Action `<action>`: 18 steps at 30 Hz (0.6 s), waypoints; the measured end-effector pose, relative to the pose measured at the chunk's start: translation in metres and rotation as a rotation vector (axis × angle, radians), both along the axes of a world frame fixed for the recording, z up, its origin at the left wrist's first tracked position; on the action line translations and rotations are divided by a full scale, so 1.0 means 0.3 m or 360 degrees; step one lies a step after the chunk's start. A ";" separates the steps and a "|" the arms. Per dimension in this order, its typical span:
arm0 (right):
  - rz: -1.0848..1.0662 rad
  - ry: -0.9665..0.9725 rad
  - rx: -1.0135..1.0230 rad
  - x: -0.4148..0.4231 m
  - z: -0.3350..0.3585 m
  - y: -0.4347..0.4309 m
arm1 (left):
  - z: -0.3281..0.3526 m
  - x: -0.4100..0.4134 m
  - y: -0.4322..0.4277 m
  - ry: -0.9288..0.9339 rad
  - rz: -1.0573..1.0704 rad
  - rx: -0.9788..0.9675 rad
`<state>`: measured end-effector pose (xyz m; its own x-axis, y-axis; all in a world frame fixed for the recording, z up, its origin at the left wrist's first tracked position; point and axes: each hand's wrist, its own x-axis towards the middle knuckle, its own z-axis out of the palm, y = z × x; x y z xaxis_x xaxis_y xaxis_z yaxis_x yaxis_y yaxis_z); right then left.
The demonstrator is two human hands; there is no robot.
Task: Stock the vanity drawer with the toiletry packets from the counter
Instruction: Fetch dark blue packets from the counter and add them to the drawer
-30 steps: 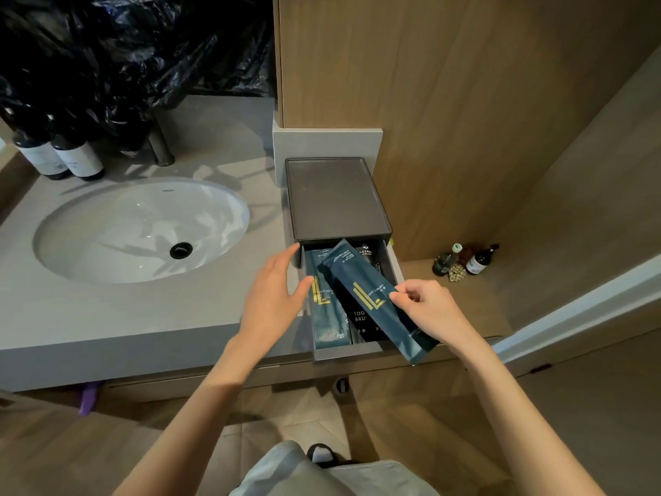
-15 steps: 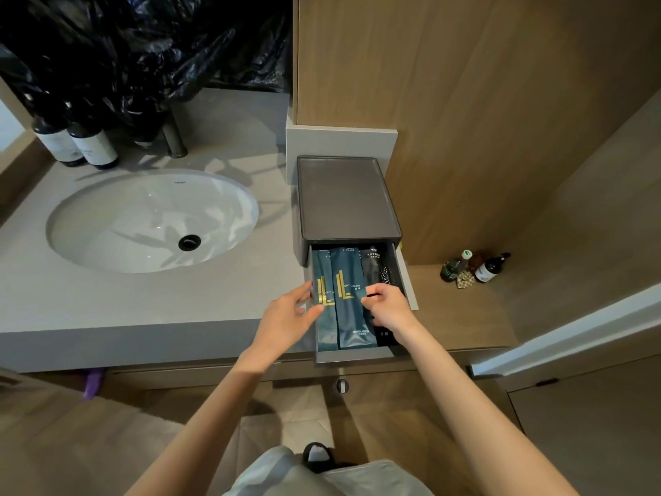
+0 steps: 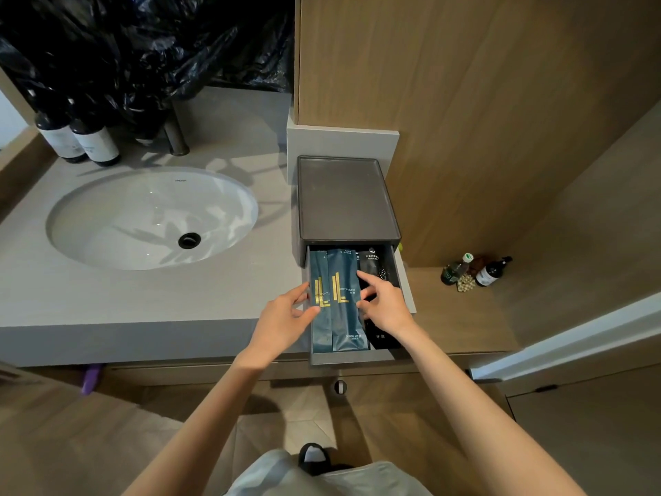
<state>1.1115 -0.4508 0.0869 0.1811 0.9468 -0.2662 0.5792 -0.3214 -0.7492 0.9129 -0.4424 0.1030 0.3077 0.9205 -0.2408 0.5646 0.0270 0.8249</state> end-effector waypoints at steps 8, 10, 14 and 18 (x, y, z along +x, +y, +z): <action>0.0038 0.0079 -0.0035 -0.001 -0.003 0.013 | 0.001 0.005 0.001 0.0019 -0.0004 -0.0008; 0.0044 -0.0022 -0.0003 -0.008 -0.003 0.009 | 0.002 0.004 0.000 0.0029 -0.0002 -0.0011; 0.0190 -0.0476 0.0196 -0.006 0.015 -0.007 | -0.003 0.003 -0.003 0.0013 0.0016 -0.0025; 0.0723 -0.0569 0.0224 0.013 0.042 -0.023 | -0.015 -0.008 -0.016 -0.0059 0.0018 -0.0050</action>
<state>1.1156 -0.4577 0.0994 -0.1956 0.9721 -0.1294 0.8595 0.1064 -0.4999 0.9105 -0.4471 0.0987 0.3064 0.9161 -0.2585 0.5330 0.0599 0.8440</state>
